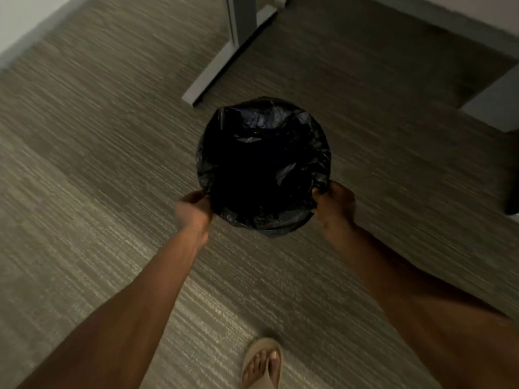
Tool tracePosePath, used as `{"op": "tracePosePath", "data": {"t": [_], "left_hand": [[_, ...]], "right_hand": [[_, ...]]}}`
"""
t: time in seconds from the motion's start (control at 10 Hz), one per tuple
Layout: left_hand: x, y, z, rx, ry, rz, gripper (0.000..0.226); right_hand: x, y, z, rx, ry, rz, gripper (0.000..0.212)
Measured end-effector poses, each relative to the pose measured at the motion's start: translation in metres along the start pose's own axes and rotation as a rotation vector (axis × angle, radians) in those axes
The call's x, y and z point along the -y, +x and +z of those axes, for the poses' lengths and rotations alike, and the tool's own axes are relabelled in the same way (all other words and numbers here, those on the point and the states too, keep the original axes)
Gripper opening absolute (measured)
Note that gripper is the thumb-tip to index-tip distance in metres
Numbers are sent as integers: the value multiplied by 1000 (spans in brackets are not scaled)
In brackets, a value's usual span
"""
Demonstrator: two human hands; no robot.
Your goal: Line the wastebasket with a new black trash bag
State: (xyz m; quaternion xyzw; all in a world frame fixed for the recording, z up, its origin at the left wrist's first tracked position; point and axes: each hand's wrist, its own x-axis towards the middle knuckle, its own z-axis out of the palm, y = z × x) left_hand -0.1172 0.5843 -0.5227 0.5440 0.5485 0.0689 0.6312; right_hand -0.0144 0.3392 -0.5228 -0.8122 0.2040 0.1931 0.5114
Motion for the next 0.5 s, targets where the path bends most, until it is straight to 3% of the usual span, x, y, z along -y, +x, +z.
{"op": "tracePosePath", "data": {"t": [0.3, 0.4, 0.5], "left_hand": [[-29, 85, -12, 28, 162, 65, 15], [-33, 88, -12, 51, 185, 71, 28], [-35, 85, -7, -5, 189, 113, 29]], "right_hand": [[25, 46, 76, 21, -28, 76, 27], [29, 45, 75, 35, -36, 90, 30], [44, 36, 69, -9, -111, 80, 45]]}}
